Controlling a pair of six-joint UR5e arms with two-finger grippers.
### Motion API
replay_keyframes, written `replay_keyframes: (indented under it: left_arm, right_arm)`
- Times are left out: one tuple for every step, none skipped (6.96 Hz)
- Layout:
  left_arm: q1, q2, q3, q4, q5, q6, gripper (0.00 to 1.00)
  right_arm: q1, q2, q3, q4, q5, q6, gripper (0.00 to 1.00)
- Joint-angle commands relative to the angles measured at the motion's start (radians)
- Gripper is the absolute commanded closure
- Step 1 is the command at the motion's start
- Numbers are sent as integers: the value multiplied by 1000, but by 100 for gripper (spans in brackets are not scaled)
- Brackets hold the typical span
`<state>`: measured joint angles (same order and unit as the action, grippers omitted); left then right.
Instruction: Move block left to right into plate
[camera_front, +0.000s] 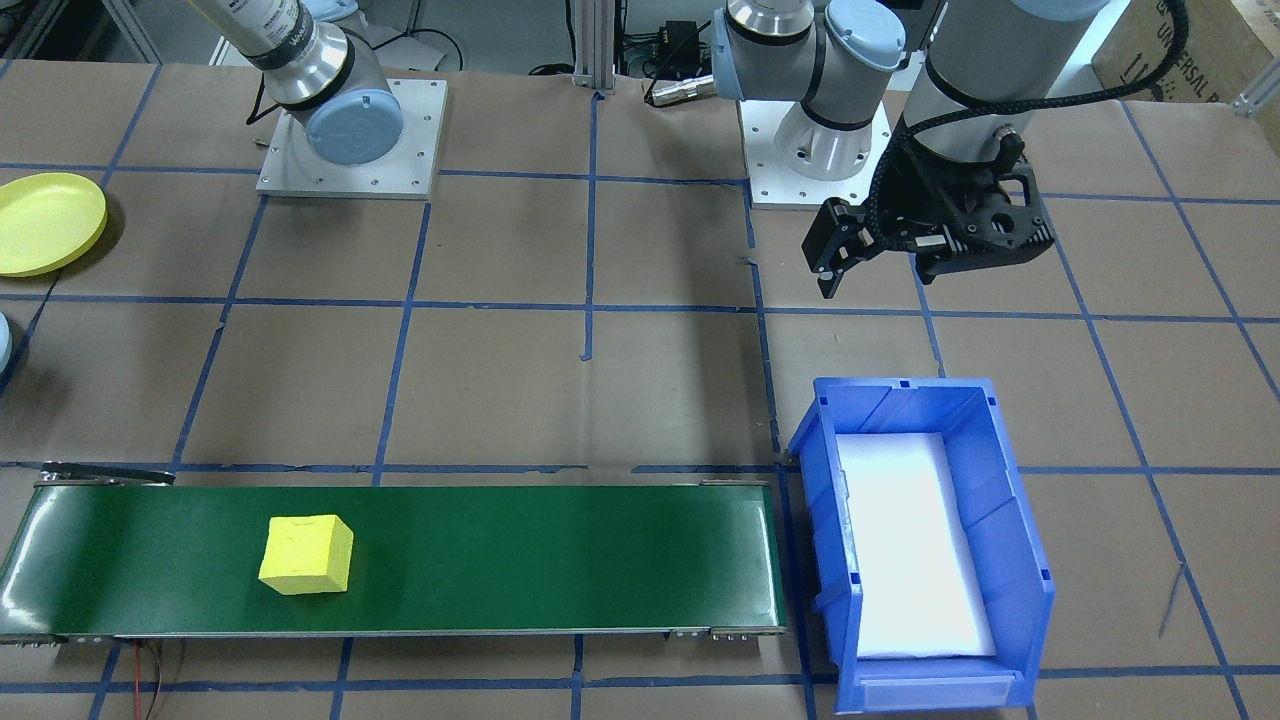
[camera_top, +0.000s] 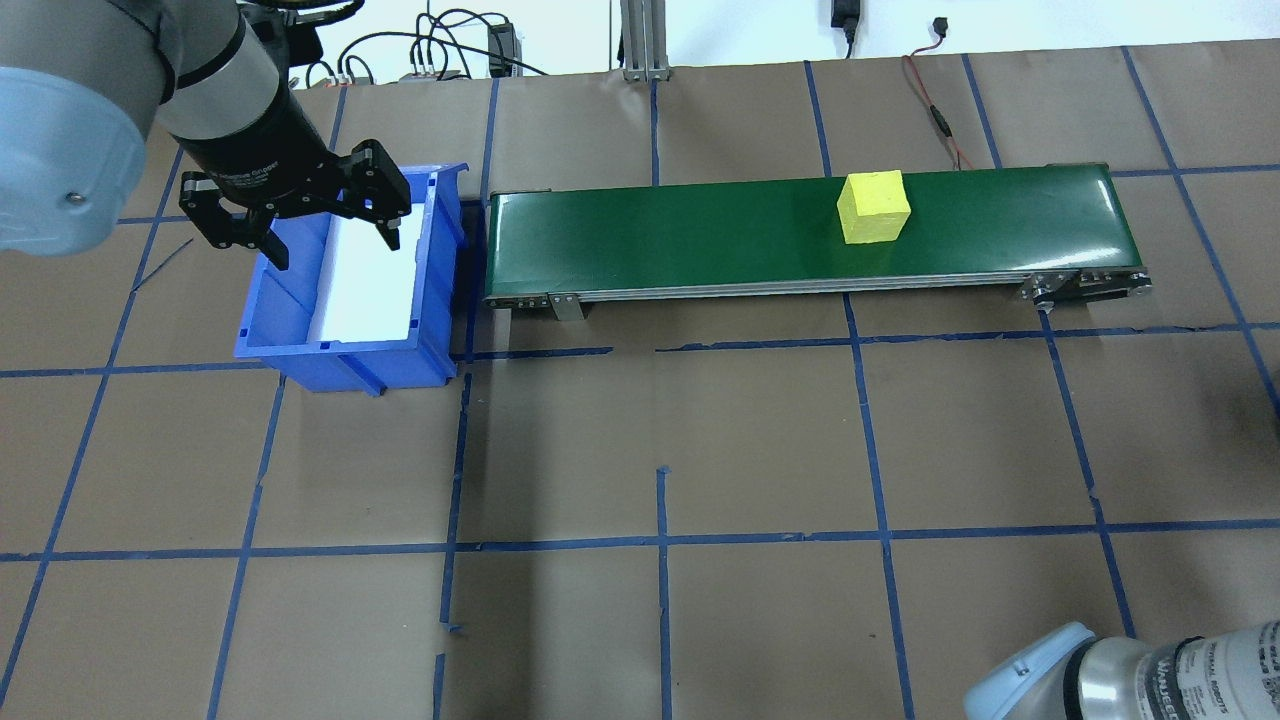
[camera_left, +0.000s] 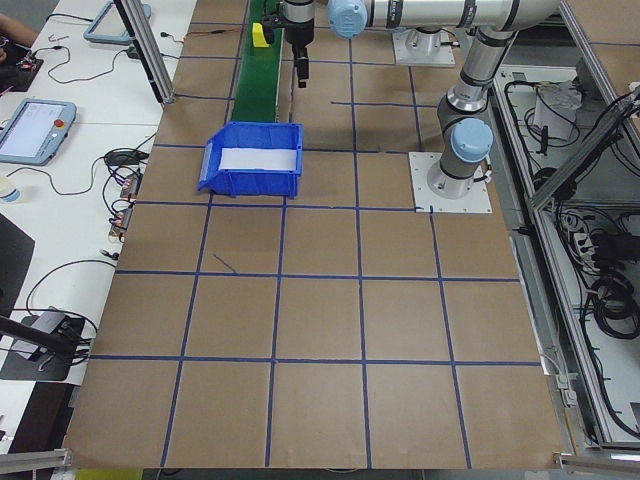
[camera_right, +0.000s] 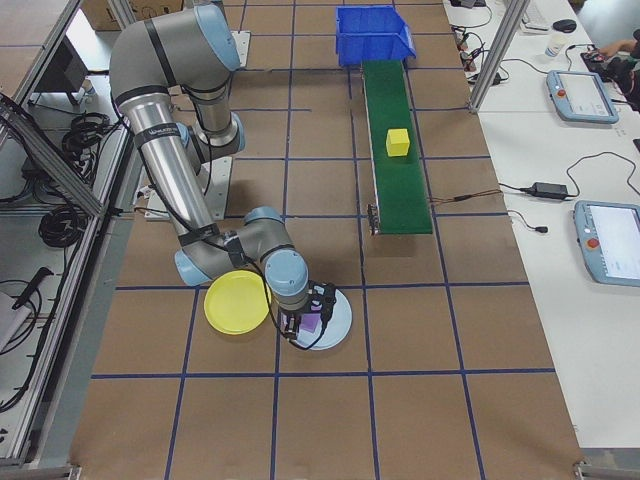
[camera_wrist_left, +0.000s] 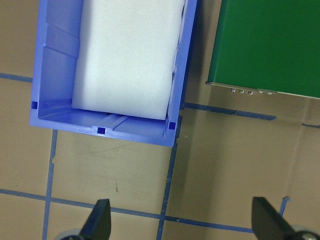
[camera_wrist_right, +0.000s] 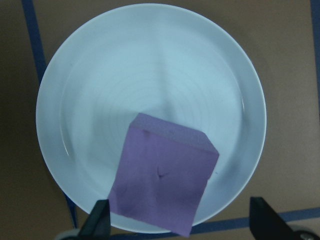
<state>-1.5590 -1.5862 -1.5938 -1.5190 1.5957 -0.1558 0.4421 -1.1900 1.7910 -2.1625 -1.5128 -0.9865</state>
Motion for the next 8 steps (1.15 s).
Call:
replay_keyframes:
  left_arm:
    - [1,-3,2,2,1,9,0]
    - [-3,-3,2,2,1,7,0]
    - [-9,-3,5,8,1,9,0]
    - [-19,5,3,6,-3,9,0]
    - [-9,3,2,5,-5,10,0]
    - [-7,3,2,2,-5,10,0]
    - [-4,3,2,3,-6,10,0]
    - [-4,3,2,2,-6,10,0]
  right_arm:
    - [140,-44,-98,-16,51,11,0]
    - [240,-55,-158,40,52,87,0]
    - [350,-75,-168,46,55,156,0]
    - [472,-77,-171,47,55,252,0]
    - [545,-79,-179,47,98,337,0]
    - [623,-77,-183,82,118,517,0]
    - [664,-62,-183,87,150,604,0]
    - [696,-54,-192,86,230,636,0]
